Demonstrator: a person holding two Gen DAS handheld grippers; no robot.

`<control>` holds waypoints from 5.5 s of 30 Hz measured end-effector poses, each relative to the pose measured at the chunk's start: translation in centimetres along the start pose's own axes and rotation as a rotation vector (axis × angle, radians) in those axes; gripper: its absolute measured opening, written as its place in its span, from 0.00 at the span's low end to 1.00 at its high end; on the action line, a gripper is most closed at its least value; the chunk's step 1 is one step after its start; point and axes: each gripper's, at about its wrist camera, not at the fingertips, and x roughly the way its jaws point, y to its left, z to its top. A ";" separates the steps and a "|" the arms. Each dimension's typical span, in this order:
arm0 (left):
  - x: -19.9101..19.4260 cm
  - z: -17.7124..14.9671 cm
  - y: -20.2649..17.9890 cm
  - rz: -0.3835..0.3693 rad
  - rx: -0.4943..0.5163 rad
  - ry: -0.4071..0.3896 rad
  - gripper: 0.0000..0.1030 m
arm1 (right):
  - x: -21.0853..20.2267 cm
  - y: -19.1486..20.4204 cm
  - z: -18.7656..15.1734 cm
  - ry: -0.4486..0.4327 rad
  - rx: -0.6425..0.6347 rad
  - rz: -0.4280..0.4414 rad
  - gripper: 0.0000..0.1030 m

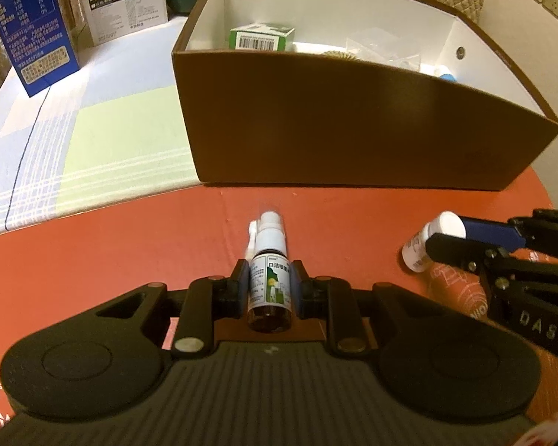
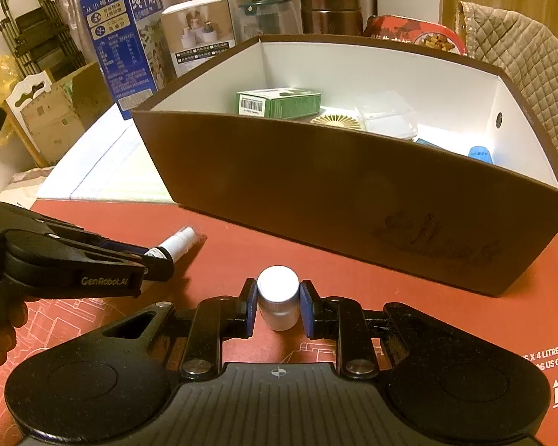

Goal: Organize rigid objects
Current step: 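Grasp the small spray bottle with the left tool while the right tool holds the pill bottle, then carry the spray bottle and pill bottle with both tools over the brown box, then open the left tool to drop the spray bottle while the right tool releases the pill bottle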

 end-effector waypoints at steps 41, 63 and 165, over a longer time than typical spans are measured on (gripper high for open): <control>-10.0 0.8 -0.9 -0.068 0.022 -0.180 0.19 | -6.5 -0.2 3.9 -0.090 0.008 0.080 0.20; -12.8 5.6 -2.0 -0.086 0.089 -0.319 0.19 | -9.3 -0.7 9.2 -0.181 -0.002 0.117 0.20; -9.3 7.2 -4.5 0.193 0.109 -0.383 0.80 | -5.4 -5.9 10.1 -0.120 0.092 0.037 0.61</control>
